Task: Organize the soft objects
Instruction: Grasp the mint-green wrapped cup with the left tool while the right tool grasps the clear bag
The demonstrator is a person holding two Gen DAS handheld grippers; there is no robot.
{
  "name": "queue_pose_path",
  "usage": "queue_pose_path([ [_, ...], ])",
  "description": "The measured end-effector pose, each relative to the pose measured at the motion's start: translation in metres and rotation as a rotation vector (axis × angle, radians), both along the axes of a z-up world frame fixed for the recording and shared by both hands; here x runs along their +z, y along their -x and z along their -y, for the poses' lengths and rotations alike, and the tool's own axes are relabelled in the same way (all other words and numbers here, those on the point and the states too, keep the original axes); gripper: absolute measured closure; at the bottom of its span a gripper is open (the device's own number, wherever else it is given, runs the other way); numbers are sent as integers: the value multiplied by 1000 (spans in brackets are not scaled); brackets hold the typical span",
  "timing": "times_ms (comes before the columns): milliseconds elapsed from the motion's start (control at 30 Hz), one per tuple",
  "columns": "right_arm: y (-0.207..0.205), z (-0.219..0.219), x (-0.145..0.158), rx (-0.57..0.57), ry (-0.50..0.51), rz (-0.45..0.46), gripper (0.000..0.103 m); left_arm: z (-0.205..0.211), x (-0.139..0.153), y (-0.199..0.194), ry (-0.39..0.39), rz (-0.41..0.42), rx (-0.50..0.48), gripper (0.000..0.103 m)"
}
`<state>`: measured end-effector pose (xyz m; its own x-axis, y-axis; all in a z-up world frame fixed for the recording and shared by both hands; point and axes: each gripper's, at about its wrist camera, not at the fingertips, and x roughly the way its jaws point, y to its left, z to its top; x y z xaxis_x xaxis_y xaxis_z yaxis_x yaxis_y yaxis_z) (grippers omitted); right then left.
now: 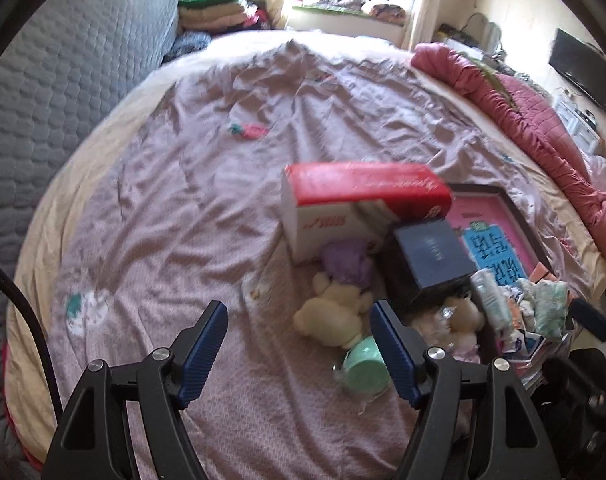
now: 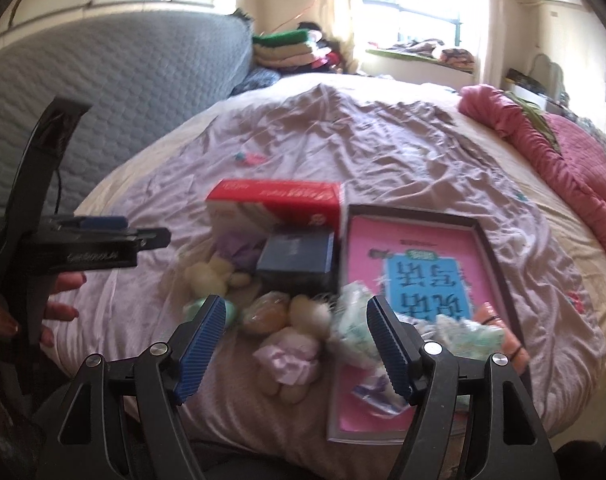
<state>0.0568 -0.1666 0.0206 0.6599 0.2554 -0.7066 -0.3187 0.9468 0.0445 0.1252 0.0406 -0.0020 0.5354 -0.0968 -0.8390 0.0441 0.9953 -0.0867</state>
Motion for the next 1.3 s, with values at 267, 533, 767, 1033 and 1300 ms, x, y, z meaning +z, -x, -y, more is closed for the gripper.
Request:
queue_pose_path([
  [267, -5, -29, -30, 101, 69, -42, 28, 0, -30, -6, 74, -120, -43, 30],
  [533, -24, -43, -61, 157, 158, -73, 28, 15, -59, -12, 93, -197, -64, 30],
  [767, -39, -43, -75, 214, 191, -64, 28, 26, -72, -16, 114, -225, -83, 30],
  [1033, -42, -54, -86, 302, 283, -18, 28, 38, -87, -22, 131, -258, -131, 30],
  [1300, -46, -69, -102, 405, 377, 29, 28, 30, -98, -32, 238, -292, -140, 40],
])
